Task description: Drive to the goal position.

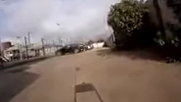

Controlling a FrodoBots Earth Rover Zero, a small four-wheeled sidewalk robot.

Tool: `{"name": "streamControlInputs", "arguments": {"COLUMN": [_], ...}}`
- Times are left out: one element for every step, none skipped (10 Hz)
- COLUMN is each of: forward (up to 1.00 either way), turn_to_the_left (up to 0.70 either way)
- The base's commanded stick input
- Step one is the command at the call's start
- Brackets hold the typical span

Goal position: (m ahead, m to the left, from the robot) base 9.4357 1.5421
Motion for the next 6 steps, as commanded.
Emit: {"name": "streamControlInputs", "arguments": {"forward": [0.7, 0.7, 0.7, 0.7, 0.7, 0.7], "turn_to_the_left": [0.0, 0.0, 0.0, 0.0, 0.0, 0.0]}}
